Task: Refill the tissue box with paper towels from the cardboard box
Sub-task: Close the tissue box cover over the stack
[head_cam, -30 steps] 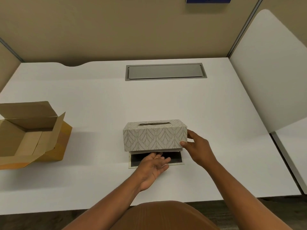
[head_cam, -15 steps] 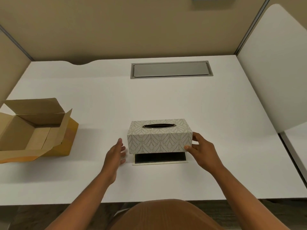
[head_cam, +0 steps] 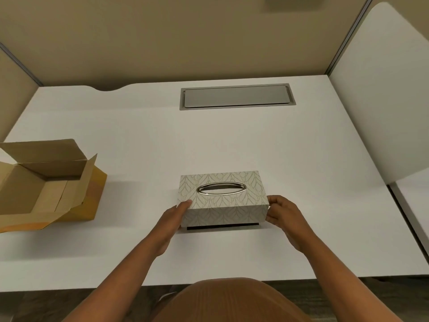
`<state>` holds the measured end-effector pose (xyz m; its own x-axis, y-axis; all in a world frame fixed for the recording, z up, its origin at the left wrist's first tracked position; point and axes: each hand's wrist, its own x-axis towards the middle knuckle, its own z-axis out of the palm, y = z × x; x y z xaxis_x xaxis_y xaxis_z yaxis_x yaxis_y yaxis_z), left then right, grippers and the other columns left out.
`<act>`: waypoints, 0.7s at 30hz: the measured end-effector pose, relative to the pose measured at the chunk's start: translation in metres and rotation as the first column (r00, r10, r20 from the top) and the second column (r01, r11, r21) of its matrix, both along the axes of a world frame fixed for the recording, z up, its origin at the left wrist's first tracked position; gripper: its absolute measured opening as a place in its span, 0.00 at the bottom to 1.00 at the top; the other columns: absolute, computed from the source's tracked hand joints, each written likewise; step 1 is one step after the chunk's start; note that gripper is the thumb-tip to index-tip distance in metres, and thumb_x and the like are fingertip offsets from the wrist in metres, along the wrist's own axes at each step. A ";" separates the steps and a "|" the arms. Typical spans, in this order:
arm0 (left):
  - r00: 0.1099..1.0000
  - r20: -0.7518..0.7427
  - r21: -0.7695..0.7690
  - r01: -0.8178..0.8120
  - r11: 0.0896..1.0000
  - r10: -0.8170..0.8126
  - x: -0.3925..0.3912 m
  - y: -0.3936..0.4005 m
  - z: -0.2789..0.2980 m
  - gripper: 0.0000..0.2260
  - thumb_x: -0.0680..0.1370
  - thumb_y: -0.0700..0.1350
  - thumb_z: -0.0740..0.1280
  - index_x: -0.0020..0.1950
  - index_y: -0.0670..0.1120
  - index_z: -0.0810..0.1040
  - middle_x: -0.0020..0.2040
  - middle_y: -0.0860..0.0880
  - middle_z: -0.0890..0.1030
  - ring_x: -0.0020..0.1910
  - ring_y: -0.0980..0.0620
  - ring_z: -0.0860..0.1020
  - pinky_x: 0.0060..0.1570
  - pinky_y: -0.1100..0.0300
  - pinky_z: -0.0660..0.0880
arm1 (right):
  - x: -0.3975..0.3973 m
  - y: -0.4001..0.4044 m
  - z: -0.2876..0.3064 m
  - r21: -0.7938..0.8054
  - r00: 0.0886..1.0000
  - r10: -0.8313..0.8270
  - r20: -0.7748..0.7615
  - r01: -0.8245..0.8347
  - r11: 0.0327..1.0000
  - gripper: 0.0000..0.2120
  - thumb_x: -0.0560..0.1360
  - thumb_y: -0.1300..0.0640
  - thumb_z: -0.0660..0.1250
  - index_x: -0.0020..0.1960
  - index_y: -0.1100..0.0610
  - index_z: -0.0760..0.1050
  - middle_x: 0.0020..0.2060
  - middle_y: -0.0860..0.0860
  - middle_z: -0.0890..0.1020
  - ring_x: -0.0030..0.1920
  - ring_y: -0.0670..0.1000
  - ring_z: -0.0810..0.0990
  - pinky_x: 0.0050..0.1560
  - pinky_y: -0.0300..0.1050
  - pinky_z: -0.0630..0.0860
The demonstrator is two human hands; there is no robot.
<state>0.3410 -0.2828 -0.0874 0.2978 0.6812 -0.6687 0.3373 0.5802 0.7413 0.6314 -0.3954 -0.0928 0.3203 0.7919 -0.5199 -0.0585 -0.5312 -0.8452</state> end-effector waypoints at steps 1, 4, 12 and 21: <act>1.000 -0.002 -0.002 0.003 1.000 -0.003 0.000 0.000 -0.002 0.15 0.80 0.59 0.60 0.63 0.56 0.75 0.64 0.53 0.79 0.65 0.52 0.74 0.71 0.47 0.65 | -0.001 0.002 0.002 -0.008 0.996 -0.038 -0.084 0.037 0.999 0.14 0.75 0.56 0.60 0.54 0.52 0.82 0.55 0.51 0.85 0.53 0.52 0.85 0.56 0.49 0.80; 1.000 -0.017 -0.004 0.015 1.000 -0.015 -0.003 -0.002 -0.007 0.15 0.79 0.60 0.62 0.63 0.57 0.74 0.64 0.53 0.78 0.65 0.51 0.74 0.71 0.46 0.65 | -0.005 0.009 0.004 -0.021 0.990 -0.030 -0.136 0.027 0.999 0.16 0.78 0.43 0.59 0.54 0.45 0.84 0.53 0.47 0.86 0.51 0.51 0.85 0.52 0.47 0.79; 0.990 -0.140 0.088 0.027 0.996 -0.015 -0.001 -0.009 -0.017 0.22 0.77 0.62 0.64 0.68 0.55 0.74 0.61 0.55 0.79 0.62 0.52 0.75 0.63 0.53 0.70 | -0.017 0.013 -0.007 -0.100 0.998 0.012 0.058 -0.006 0.995 0.19 0.75 0.38 0.64 0.53 0.52 0.80 0.50 0.51 0.85 0.53 0.52 0.82 0.60 0.57 0.77; 0.984 -0.151 0.126 0.115 0.985 -0.095 -0.007 -0.009 -0.022 0.22 0.77 0.59 0.66 0.70 0.56 0.72 0.62 0.58 0.78 0.58 0.59 0.76 0.53 0.61 0.70 | -0.023 0.005 -0.007 -0.105 0.992 0.036 0.121 -0.023 0.994 0.18 0.78 0.43 0.65 0.63 0.51 0.76 0.56 0.46 0.82 0.56 0.49 0.80 0.61 0.55 0.76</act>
<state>0.3336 -0.2921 -0.1090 0.2800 0.7375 -0.6146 0.4996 0.4348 0.7493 0.6089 -0.3901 -0.1000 0.3641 0.7463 -0.5572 0.0594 -0.6157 -0.7857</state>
